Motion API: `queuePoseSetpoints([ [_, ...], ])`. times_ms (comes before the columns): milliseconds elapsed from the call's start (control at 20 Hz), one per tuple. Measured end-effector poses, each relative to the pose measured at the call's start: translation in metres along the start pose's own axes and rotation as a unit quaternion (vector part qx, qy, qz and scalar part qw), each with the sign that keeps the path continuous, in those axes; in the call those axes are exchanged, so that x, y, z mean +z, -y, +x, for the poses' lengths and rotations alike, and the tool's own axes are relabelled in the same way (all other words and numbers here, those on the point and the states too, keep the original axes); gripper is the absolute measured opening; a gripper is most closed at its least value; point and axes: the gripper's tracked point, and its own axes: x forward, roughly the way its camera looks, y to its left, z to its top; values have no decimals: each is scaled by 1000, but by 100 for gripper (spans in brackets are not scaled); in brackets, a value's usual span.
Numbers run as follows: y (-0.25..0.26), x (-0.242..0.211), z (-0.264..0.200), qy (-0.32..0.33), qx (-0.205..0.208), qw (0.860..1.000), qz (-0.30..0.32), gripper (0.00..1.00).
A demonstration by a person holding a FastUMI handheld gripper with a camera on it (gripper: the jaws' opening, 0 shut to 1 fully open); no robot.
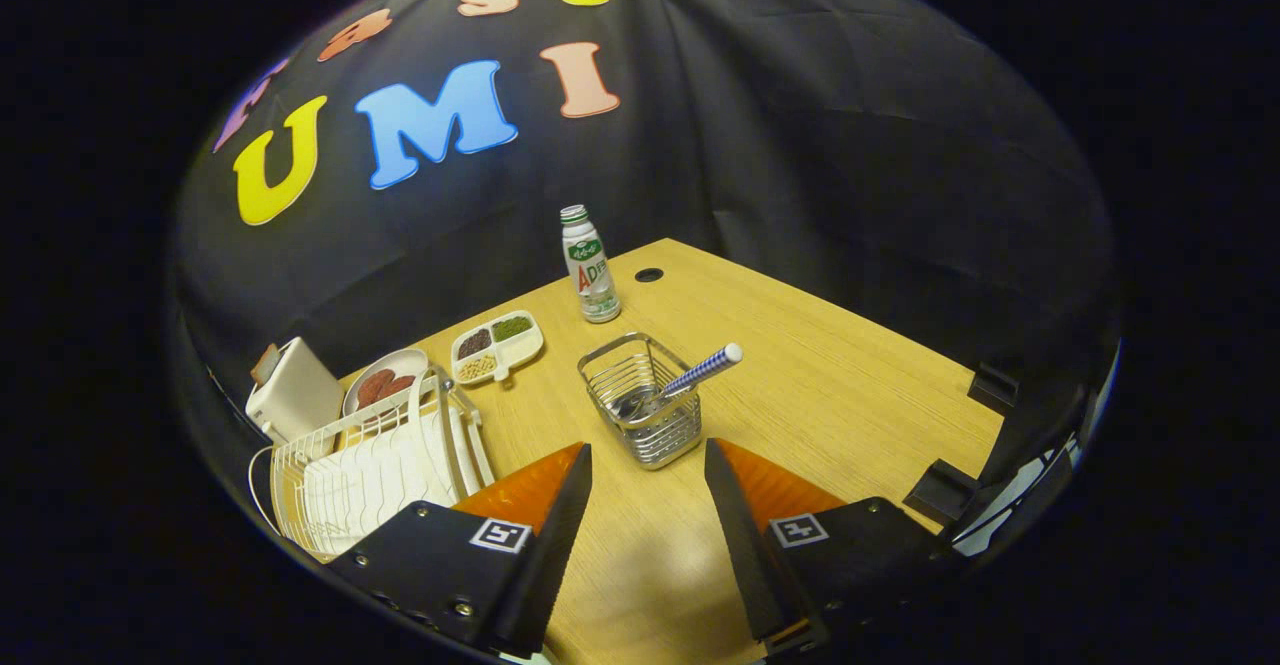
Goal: Take the plate from the dish rack, then take the spoon from the basket and place it into the plate.
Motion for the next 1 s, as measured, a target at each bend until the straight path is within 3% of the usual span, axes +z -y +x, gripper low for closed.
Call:
queuePoseSetpoints([
  [350, 21, 17, 47, 8, -46, 998, 49, 72],
  [750, 31, 27, 79, 13, -57, 996, 73, 72],
  [1000, 29, 31, 86, 18, -47, 996, 70, 49],
])
